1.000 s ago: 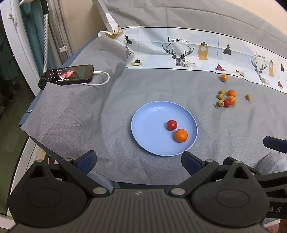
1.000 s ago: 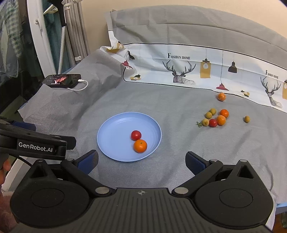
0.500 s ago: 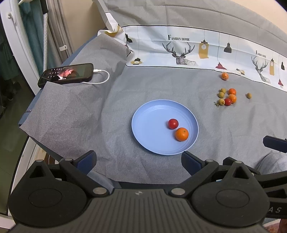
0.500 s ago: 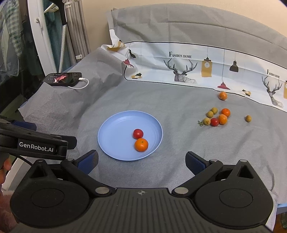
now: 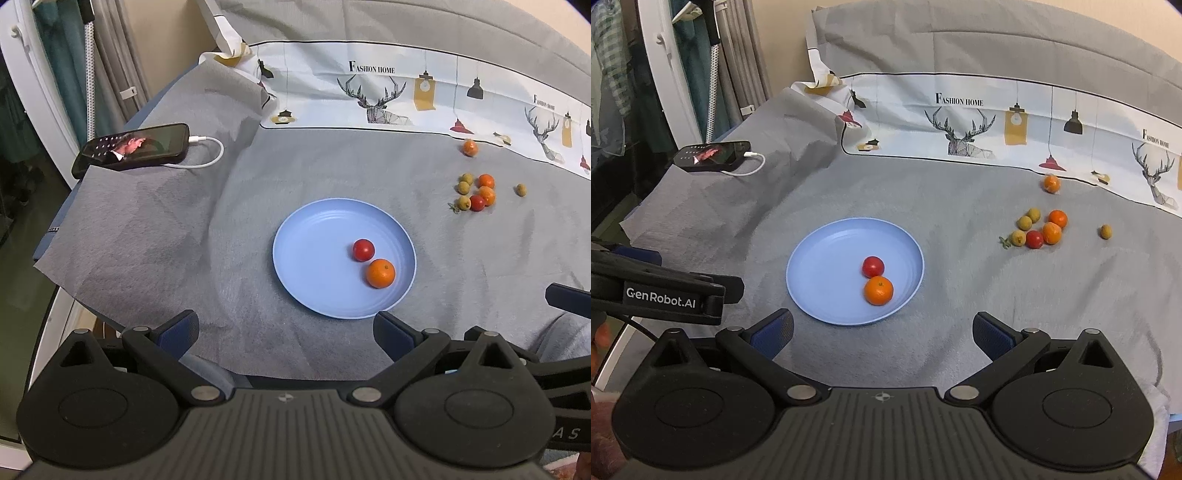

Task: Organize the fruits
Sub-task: 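Lift both tools away from the plate toward the fruit cluster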

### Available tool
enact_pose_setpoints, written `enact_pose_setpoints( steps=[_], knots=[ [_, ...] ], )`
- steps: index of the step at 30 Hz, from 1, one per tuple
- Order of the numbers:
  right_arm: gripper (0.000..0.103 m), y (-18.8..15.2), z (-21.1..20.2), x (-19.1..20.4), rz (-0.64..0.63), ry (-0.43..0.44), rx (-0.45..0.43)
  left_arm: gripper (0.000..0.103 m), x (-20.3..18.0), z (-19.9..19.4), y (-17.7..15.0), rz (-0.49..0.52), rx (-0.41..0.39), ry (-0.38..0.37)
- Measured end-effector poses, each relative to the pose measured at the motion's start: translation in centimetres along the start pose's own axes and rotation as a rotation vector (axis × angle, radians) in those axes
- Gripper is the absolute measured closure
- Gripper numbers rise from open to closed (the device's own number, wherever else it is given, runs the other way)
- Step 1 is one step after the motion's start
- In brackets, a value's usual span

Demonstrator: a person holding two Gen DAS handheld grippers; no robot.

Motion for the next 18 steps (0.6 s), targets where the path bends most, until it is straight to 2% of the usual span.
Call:
enact_pose_setpoints(
  steps=[11, 18],
  knots=[
    [0.001, 0.1, 1.6, -2.4, 0.056, -0.023, 0.018, 0.002, -1.2, 1.8, 2.5, 0.003, 0.018, 0.01],
    [0.001, 0.1, 2.9, -6.8, 0.147, -0.097, 0.016, 0.002, -4.2, 4.1, 4.7, 0.047, 0.038, -0.008]
  ],
)
Point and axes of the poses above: each gripper's, at about its wrist camera, not at the fingertips, and z roughly the way its jaws point, x to its left, y to its top, the point moved 3 cm from there along z, roughly the way its jaws point, and after that the axes turned 3 degrees about -z, right-handed, at the moved point
